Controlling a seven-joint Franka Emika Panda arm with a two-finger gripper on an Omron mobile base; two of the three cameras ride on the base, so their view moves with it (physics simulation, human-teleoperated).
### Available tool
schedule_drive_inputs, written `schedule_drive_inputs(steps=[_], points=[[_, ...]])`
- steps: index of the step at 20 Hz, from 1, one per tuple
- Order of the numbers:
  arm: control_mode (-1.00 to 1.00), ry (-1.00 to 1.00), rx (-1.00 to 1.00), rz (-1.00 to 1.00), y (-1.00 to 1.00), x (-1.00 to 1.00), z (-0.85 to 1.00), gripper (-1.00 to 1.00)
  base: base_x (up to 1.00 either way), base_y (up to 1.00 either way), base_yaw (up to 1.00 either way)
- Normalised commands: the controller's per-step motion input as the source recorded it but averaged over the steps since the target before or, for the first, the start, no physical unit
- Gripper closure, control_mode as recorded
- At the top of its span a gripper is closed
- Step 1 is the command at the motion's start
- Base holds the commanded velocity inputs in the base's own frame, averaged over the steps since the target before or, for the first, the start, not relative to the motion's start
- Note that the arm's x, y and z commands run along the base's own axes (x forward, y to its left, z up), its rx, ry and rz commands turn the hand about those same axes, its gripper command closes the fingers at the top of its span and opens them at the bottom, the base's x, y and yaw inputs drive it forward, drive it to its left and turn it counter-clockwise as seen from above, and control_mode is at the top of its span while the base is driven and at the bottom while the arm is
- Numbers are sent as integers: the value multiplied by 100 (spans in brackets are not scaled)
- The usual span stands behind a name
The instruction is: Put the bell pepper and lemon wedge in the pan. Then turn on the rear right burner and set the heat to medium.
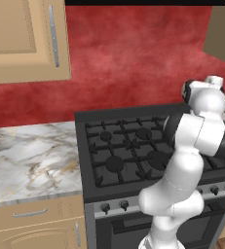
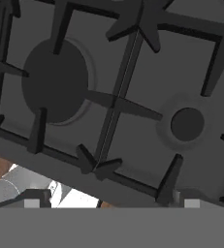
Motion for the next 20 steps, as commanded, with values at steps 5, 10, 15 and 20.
schedule_drive_inputs(steps=[5,10,15,20], points=[[-100,2,0,0,0,-63,3,-100,0,0,0],[-100,0,0,1,5,-84,17,-100,0,0,0],[-100,0,0,2,6,-86,9,-100,0,0,0],[-100,-4,0,5,9,-60,-1,-100,0,0,0]])
